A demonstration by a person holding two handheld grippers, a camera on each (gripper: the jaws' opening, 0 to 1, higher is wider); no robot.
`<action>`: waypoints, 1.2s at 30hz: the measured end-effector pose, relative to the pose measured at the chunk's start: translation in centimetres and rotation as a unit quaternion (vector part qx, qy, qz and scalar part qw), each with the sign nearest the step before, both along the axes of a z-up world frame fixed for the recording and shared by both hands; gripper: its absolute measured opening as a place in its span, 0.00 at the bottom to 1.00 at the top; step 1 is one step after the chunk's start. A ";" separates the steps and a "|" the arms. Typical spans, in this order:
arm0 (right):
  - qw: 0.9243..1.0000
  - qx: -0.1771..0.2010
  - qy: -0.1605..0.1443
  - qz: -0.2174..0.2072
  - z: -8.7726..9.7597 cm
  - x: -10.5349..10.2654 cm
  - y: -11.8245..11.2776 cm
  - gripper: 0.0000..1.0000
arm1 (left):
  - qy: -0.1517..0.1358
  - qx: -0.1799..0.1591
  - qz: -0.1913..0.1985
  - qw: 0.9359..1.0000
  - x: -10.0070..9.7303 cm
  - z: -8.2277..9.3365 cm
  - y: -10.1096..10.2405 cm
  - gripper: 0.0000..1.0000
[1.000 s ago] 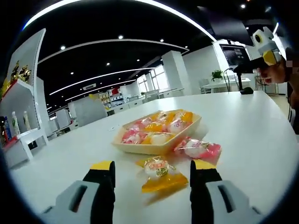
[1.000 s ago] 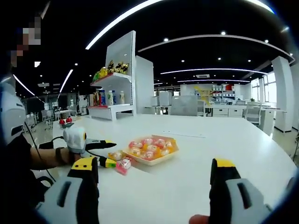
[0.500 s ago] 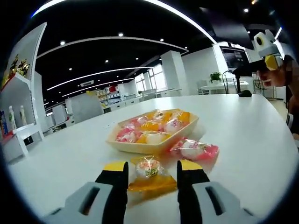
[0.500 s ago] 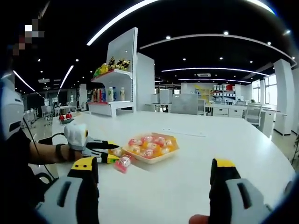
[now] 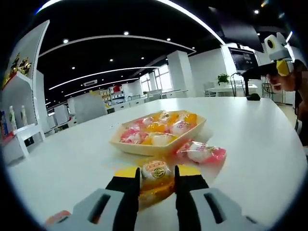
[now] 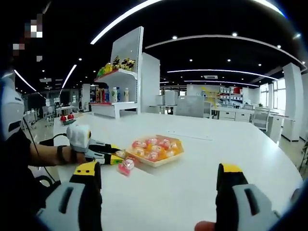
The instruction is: Pick up the marshmallows scattered on the table and place them into the bowl on the table
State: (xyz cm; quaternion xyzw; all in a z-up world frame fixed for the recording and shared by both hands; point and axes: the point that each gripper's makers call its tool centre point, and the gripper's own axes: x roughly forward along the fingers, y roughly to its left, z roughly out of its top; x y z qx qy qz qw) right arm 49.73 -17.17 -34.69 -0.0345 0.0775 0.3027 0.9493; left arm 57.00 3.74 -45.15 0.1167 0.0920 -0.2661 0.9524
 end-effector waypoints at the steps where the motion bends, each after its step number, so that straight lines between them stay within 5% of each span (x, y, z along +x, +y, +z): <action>1: 1.000 -0.001 0.001 0.000 -0.1 0.0 0.0 0.97 | -0.002 0.001 0.001 1.000 0.0 0.0 0.0 0.24; 36: 1.000 -0.011 0.002 -0.014 -0.3 0.4 -1.7 0.97 | 0.027 -0.010 0.067 0.997 0.1 0.2 3.8 0.20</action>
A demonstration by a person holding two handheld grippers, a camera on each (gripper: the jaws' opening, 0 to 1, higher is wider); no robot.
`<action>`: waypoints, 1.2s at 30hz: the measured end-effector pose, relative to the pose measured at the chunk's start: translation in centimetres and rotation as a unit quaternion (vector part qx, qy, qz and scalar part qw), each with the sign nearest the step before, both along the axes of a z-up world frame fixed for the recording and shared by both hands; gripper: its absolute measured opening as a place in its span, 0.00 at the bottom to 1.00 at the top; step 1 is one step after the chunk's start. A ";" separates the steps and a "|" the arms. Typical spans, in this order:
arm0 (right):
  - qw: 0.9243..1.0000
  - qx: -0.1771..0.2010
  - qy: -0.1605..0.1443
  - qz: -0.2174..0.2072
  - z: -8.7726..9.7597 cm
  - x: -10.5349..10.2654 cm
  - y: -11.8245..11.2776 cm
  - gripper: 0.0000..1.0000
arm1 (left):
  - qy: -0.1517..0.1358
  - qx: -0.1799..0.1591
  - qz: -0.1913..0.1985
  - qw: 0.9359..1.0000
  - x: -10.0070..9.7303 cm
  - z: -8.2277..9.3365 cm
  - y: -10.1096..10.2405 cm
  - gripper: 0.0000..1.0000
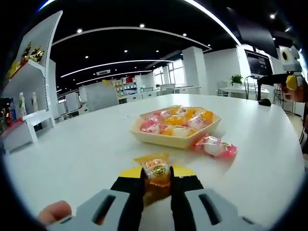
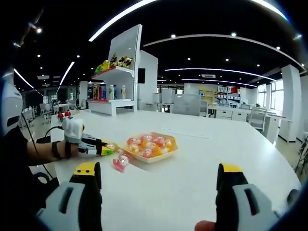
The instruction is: Pick up the marshmallows scattered on the table and place them into the bowl on the table
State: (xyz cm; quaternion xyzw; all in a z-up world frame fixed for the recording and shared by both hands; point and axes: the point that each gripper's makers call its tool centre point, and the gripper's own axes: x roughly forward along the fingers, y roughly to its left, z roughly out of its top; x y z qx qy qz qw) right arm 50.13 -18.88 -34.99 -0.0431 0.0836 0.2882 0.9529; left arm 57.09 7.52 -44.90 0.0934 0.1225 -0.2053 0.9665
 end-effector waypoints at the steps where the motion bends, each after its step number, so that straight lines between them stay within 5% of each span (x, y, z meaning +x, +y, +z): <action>1: 1.000 0.000 0.001 0.000 -0.1 0.0 0.0 0.97 | -0.002 0.002 0.001 1.000 0.0 0.1 0.1 0.20; 13: 1.000 -0.003 0.005 -0.003 -0.5 0.1 0.0 0.97 | -0.036 0.022 0.004 0.999 -1.0 2.7 0.2 0.20; 36: 1.000 -0.019 0.002 0.003 -0.1 0.3 0.6 0.97 | -0.066 -0.001 -0.040 0.997 -4.8 9.4 -1.0 0.21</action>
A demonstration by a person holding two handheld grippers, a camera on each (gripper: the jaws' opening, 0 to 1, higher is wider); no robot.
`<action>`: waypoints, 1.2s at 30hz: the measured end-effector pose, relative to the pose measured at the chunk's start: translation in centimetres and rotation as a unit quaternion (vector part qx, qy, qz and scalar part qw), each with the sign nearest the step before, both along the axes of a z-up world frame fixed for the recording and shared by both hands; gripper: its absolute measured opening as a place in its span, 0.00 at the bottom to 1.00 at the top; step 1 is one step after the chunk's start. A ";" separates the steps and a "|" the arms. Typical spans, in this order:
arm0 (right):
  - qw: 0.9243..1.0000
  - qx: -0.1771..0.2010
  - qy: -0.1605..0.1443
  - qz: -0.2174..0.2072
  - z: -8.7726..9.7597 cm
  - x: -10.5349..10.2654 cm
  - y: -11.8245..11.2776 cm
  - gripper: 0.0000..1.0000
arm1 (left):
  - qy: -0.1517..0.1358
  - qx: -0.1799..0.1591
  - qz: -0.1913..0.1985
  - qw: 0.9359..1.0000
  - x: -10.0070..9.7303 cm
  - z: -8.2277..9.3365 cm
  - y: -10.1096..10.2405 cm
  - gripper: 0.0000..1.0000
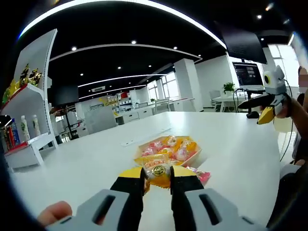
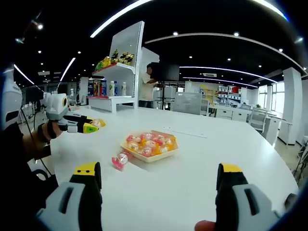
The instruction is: Pick up the marshmallows scattered on the table and place them into the bowl on the table
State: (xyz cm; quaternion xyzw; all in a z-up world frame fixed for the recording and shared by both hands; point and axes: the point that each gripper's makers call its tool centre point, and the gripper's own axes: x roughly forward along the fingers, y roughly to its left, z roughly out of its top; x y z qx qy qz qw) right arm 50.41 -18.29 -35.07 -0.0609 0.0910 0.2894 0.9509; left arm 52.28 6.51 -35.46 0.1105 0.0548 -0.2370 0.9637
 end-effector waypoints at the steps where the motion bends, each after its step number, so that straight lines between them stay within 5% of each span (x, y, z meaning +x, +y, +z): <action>1: 1.000 0.000 0.000 0.000 0.0 0.0 0.0 0.97 | 0.000 0.000 0.000 1.000 0.0 0.0 0.0 0.21; 15: 1.000 -0.010 0.003 -0.001 -0.5 -0.3 -0.1 0.97 | -0.018 -0.019 0.006 1.000 1.5 2.7 0.1 0.21; 28: 1.000 -0.015 0.007 -0.002 -0.9 -0.4 -0.2 0.97 | -0.034 -0.018 -0.005 0.999 4.7 3.3 -0.8 0.21; 36: 1.000 -0.016 0.003 -0.006 -0.5 -0.6 -0.6 0.96 | -0.024 -0.053 -0.007 0.998 7.3 3.3 -1.6 0.21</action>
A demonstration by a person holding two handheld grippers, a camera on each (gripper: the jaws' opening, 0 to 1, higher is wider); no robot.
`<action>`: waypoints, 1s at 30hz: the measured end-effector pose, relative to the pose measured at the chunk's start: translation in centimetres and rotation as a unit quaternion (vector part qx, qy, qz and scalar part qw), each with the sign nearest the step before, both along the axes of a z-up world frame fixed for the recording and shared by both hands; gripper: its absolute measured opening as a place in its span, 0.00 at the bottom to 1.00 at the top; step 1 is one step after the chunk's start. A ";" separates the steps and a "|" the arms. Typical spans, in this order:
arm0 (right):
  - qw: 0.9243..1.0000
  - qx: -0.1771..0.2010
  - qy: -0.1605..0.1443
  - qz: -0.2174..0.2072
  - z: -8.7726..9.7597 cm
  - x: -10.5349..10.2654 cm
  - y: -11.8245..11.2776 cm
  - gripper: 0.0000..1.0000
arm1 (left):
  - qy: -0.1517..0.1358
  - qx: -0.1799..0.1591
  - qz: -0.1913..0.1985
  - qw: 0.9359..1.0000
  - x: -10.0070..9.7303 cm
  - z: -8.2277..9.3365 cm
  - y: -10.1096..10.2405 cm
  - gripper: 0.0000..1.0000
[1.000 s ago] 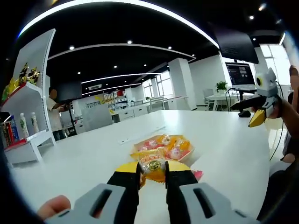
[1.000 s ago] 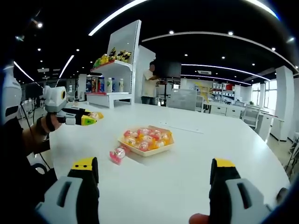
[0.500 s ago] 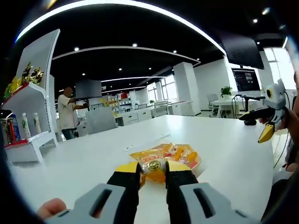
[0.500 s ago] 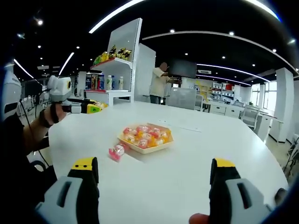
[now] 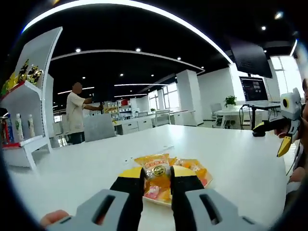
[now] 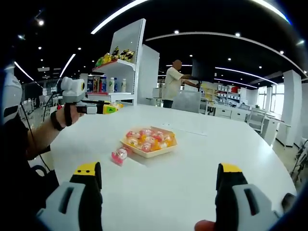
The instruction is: Pick up the marshmallows scattered on the table and place them into the bowl on the table
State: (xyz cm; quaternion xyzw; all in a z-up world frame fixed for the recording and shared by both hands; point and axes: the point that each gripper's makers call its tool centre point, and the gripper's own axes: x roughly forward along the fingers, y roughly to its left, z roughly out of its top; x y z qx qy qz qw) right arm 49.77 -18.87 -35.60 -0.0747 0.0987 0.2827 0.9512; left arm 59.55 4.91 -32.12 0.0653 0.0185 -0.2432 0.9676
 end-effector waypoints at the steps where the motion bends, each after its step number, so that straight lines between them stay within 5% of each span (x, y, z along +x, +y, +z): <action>1: 1.000 0.000 0.001 -0.001 0.0 0.0 0.0 0.96 | -0.002 -0.002 0.001 1.000 0.3 0.0 -0.1 0.21; 8: 1.000 0.003 0.000 -0.004 0.0 -0.1 -0.1 0.97 | 0.012 -0.031 -0.003 0.999 2.8 -1.4 -0.9 0.20; 18: 1.000 0.004 -0.002 -0.010 0.1 -0.2 -0.4 0.97 | 0.004 -0.020 -0.015 1.000 5.2 -3.5 -2.6 0.20; 30: 1.000 0.000 0.001 -0.012 -0.1 -0.2 -0.5 0.97 | 0.035 -0.014 -0.035 0.999 6.0 -7.0 -3.7 0.20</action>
